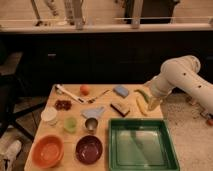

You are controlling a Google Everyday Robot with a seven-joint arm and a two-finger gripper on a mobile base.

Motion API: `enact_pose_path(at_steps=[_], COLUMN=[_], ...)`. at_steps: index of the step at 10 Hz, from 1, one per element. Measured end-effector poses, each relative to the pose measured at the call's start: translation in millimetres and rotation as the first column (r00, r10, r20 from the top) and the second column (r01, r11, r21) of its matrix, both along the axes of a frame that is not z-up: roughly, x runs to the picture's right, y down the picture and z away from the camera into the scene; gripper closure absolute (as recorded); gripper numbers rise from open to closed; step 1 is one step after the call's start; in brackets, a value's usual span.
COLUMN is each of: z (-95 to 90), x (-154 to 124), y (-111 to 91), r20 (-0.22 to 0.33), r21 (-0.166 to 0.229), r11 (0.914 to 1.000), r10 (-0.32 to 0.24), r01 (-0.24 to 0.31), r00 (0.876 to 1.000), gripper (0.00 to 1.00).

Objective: Wipe table surface with towel

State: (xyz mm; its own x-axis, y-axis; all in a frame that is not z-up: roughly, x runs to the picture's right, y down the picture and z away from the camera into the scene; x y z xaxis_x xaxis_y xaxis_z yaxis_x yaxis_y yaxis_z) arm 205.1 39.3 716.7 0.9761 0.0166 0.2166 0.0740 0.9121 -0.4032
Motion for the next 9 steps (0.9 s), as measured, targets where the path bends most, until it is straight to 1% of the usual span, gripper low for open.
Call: enact_pose_path(at_steps=[1, 2, 3, 5, 7, 9], z=[5.5, 10.1, 15.8, 21.8, 21.9, 22.3], x=[-17, -26, -41, -71, -69, -72], y=[-4, -7, -10, -13, -12, -12], r20=[0.023, 0.032, 0.046, 0.078, 0.074, 0.079], r21=[0.006, 0.01, 0.011, 0.01, 0.01, 0.009], r11=[0.9997, 0.9992, 0.9979, 0.9935, 0.9933, 0.9929], r10=[-0.023, -0.04, -0.064, -0.114, -0.116, -0.119], r01=[0.022, 0.04, 0.063, 0.114, 0.115, 0.118], r00=[0.999, 0.999, 0.997, 0.99, 0.99, 0.99], gripper=[0.2, 0.2, 0.2, 0.2, 0.2, 0.2])
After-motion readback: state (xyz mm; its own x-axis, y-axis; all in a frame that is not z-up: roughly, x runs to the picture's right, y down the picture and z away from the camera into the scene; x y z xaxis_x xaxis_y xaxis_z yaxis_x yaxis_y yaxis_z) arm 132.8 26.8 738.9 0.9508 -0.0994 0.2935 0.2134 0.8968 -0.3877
